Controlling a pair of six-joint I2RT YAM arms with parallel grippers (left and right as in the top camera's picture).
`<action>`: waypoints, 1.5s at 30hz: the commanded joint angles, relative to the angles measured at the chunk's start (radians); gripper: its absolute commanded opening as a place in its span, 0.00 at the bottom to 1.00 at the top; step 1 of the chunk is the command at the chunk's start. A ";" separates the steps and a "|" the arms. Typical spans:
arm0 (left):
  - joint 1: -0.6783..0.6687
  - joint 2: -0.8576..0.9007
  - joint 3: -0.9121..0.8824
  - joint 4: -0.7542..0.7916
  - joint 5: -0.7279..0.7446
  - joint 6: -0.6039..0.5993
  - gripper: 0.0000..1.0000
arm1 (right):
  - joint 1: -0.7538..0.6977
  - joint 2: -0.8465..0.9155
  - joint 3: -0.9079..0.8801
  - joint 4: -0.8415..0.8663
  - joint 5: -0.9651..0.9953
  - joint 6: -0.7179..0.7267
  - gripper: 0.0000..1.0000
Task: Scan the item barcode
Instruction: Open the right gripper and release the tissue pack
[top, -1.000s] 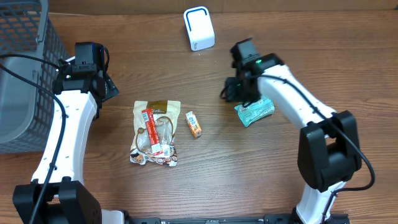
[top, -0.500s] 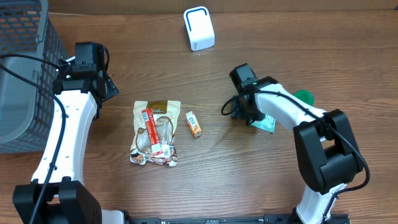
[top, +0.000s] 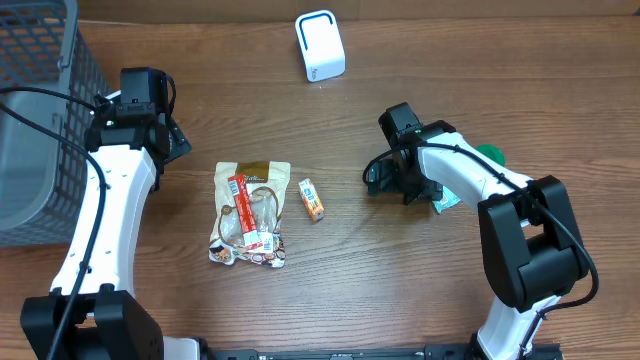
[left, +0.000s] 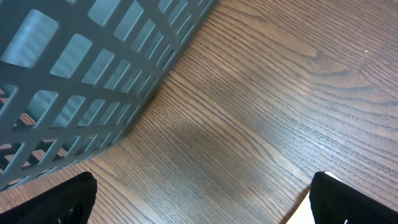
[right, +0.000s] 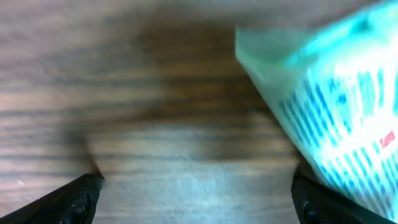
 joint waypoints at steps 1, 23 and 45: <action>-0.003 0.004 0.016 0.003 -0.013 0.019 1.00 | -0.002 -0.006 -0.007 0.050 -0.013 -0.004 1.00; -0.003 0.004 0.016 0.003 -0.013 0.019 1.00 | -0.002 -0.006 -0.007 0.113 -0.013 -0.004 1.00; -0.003 0.004 0.016 0.003 -0.013 0.019 1.00 | -0.003 -0.006 -0.007 0.113 -0.013 -0.005 1.00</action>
